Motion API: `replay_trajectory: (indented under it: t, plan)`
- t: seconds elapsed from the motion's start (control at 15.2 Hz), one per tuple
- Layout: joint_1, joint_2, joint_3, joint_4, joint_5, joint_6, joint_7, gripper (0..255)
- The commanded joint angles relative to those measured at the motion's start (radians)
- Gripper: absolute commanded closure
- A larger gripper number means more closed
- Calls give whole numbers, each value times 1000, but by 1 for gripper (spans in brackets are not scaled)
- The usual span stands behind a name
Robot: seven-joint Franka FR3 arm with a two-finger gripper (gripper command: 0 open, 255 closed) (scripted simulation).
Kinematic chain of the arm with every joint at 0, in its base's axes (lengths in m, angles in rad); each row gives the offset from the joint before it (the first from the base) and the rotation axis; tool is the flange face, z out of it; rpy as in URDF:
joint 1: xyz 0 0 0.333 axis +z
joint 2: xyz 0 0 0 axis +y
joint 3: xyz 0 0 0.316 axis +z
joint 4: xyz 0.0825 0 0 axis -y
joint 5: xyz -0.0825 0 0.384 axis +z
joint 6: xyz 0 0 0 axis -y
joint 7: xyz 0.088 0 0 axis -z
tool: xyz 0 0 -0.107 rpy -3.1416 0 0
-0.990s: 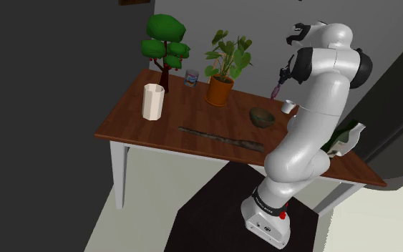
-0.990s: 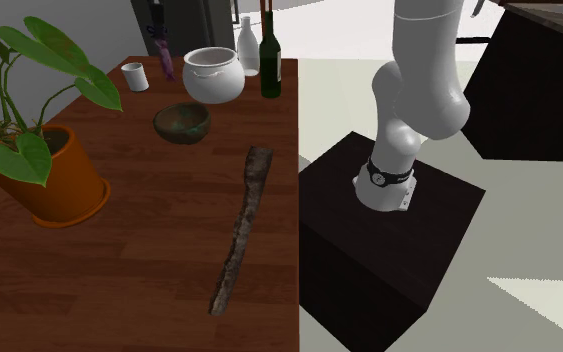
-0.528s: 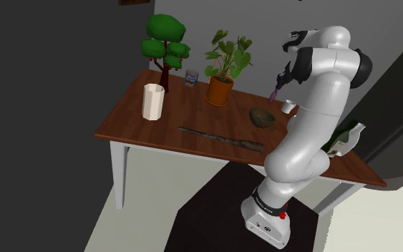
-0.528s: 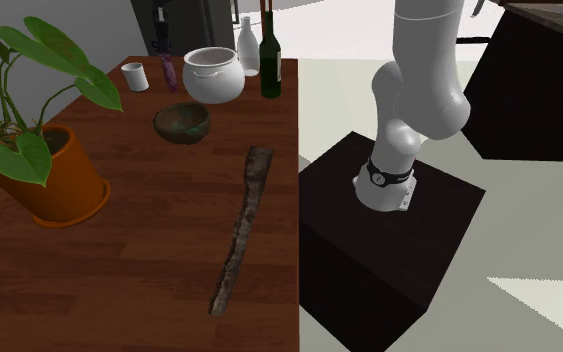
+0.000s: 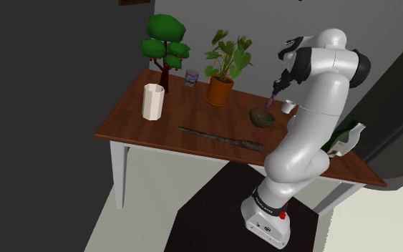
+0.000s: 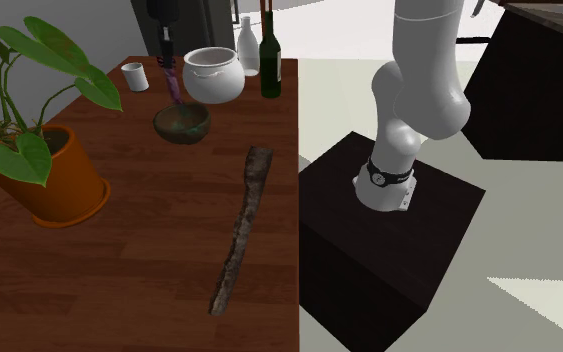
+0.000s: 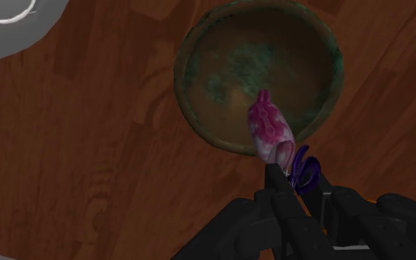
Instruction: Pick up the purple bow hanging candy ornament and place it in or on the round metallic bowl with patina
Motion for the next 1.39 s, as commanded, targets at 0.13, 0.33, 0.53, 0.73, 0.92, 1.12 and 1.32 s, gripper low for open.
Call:
replay_trajectory:
  t: [0.13,0.33,0.53,0.73,0.92,1.12,1.32]
  plan:
    - [-2,14,6,-37,17,46,-15,255]
    - [-4,25,11,-65,30,81,-26,255]
    - [-5,29,13,-74,35,93,-31,255]
    - [-5,29,13,-74,35,93,-31,255]
    - [-5,29,13,-74,35,93,-31,0]
    - [-5,29,13,-74,35,93,-31,0]
    - [0,11,6,-62,18,69,-21,0]
